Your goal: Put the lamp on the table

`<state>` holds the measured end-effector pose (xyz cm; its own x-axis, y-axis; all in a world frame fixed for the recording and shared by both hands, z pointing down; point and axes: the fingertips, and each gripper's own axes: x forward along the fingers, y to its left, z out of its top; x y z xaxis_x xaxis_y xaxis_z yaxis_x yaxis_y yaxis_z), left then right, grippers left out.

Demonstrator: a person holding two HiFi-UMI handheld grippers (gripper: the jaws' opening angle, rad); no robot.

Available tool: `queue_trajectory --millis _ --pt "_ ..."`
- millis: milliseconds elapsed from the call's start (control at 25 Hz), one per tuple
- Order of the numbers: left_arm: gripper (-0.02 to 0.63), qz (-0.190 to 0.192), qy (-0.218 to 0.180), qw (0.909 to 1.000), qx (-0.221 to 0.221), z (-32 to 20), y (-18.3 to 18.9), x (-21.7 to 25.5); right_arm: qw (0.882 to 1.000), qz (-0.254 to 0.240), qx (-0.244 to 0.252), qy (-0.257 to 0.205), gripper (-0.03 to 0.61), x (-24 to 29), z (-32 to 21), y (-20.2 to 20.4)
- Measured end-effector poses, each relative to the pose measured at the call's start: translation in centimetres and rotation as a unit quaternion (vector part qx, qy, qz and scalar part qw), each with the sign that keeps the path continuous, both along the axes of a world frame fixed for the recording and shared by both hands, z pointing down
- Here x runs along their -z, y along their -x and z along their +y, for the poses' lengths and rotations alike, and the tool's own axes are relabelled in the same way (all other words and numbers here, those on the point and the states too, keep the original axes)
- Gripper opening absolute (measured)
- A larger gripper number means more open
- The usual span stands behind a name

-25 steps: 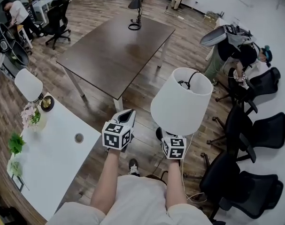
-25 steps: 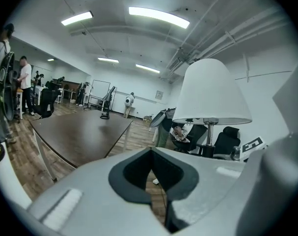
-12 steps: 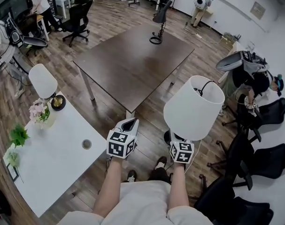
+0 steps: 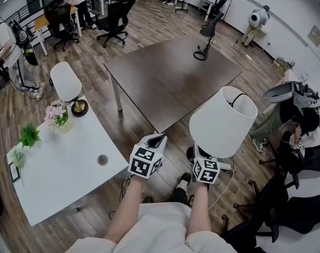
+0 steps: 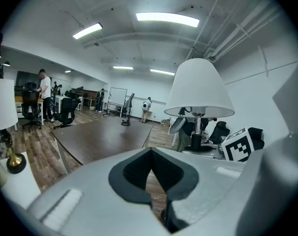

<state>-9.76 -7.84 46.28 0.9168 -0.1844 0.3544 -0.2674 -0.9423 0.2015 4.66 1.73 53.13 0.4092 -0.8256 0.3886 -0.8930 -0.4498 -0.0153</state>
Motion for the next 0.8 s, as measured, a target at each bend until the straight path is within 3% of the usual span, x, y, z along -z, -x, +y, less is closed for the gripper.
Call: queue_trajectory --millis 280,600,800 --pt "0.000 -0.003 -0.004 0.9990 0.045 -2.8 -4.3 -0.1 0.999 -0.005 0.033 -0.012 0.187 -0.5 -3.3 -5.1" --pt "0.000 -0.025 -0.008 0.9969 0.074 -6.0 -11.4 -0.7 0.998 0.004 0.069 -0.012 0.189 0.0 -7.5 -13.5" --pt "0.000 -0.016 -0.007 0.9953 0.096 -7.6 -17.0 0.1 0.995 0.011 0.093 -0.015 0.187 0.9 -9.2 -18.6"
